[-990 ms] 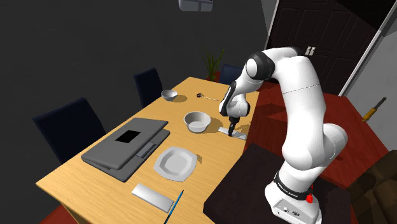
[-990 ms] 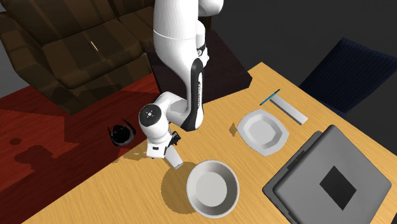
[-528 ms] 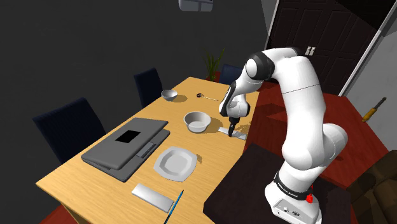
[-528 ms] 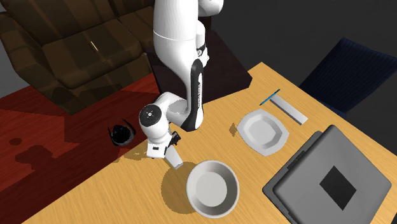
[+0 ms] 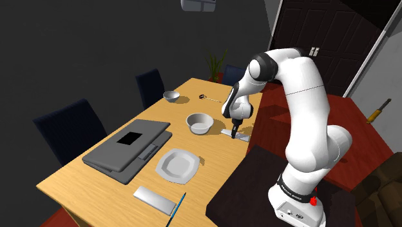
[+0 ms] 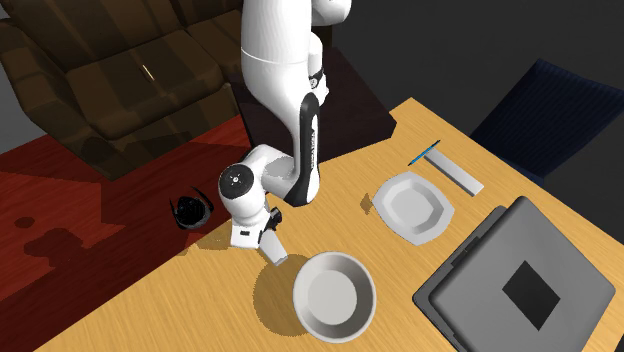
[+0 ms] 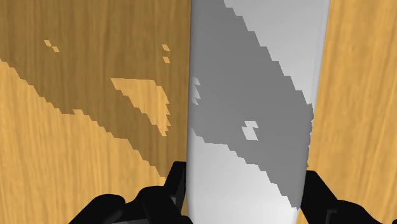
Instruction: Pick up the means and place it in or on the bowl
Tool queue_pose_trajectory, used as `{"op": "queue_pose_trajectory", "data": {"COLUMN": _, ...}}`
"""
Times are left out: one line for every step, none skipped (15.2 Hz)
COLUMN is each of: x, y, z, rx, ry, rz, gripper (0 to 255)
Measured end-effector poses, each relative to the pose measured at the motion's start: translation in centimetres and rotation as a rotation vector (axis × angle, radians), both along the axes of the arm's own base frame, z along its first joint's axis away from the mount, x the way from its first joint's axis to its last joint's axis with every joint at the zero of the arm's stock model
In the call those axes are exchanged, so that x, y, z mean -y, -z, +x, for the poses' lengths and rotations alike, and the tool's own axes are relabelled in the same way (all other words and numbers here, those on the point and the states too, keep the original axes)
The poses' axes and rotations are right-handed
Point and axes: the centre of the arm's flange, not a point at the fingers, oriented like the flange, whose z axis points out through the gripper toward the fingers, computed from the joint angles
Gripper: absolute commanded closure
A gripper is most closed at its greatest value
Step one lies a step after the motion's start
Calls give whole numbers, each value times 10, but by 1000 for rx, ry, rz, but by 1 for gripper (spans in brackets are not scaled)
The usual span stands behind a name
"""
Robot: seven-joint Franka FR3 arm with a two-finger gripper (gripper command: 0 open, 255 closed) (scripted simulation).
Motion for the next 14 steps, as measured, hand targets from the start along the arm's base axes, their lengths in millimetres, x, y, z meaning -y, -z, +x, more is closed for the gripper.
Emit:
{"op": "queue_pose_trajectory", "data": {"x": 0, "y": 0, "z": 0, "rx": 0, "ry": 0, "rz": 0, "gripper": 255}}
{"op": "queue_pose_trajectory", "data": {"x": 0, "y": 0, "z": 0, "rx": 0, "ry": 0, "rz": 0, "gripper": 255}}
{"op": "queue_pose_trajectory", "data": {"x": 0, "y": -2, "z": 0, "rx": 0, "ry": 0, "rz": 0, "gripper": 255}}
{"op": "queue_pose_trajectory", "data": {"x": 0, "y": -7, "z": 0, "rx": 0, "ry": 0, "rz": 0, "gripper": 255}}
{"op": "queue_pose_trajectory", "data": {"x": 0, "y": -11, "z": 0, "rx": 0, "ry": 0, "rz": 0, "gripper": 255}}
{"op": "queue_pose_trajectory", "data": {"x": 0, "y": -16, "z": 0, "rx": 0, "ry": 0, "rz": 0, "gripper": 255}}
{"op": "queue_pose_trajectory", "data": {"x": -1, "y": -21, "z": 0, "rx": 0, "ry": 0, "rz": 0, "gripper": 255}}
{"op": "queue_pose_trajectory", "data": {"x": 0, "y": -26, "z": 0, "rx": 0, "ry": 0, "rz": 0, "gripper": 255}}
{"op": "queue_pose_trajectory", "data": {"x": 0, "y": -31, "z": 0, "rx": 0, "ry": 0, "rz": 0, "gripper": 255}}
{"op": "queue_pose_trajectory", "data": {"x": 0, "y": -37, "z": 0, "rx": 0, "ry": 0, "rz": 0, "gripper": 255}}
{"op": "queue_pose_trajectory", "data": {"x": 0, "y": -42, "z": -1, "rx": 0, "ry": 0, "rz": 0, "gripper": 255}}
{"op": "queue_pose_trajectory", "data": {"x": 0, "y": -46, "z": -1, "rx": 0, "ry": 0, "rz": 0, "gripper": 255}}
{"op": "queue_pose_trajectory", "data": {"x": 0, "y": -52, "z": 0, "rx": 0, "ry": 0, "rz": 0, "gripper": 255}}
{"op": "queue_pose_trajectory", "data": {"x": 1, "y": -58, "z": 0, "rx": 0, "ry": 0, "rz": 0, "gripper": 255}}
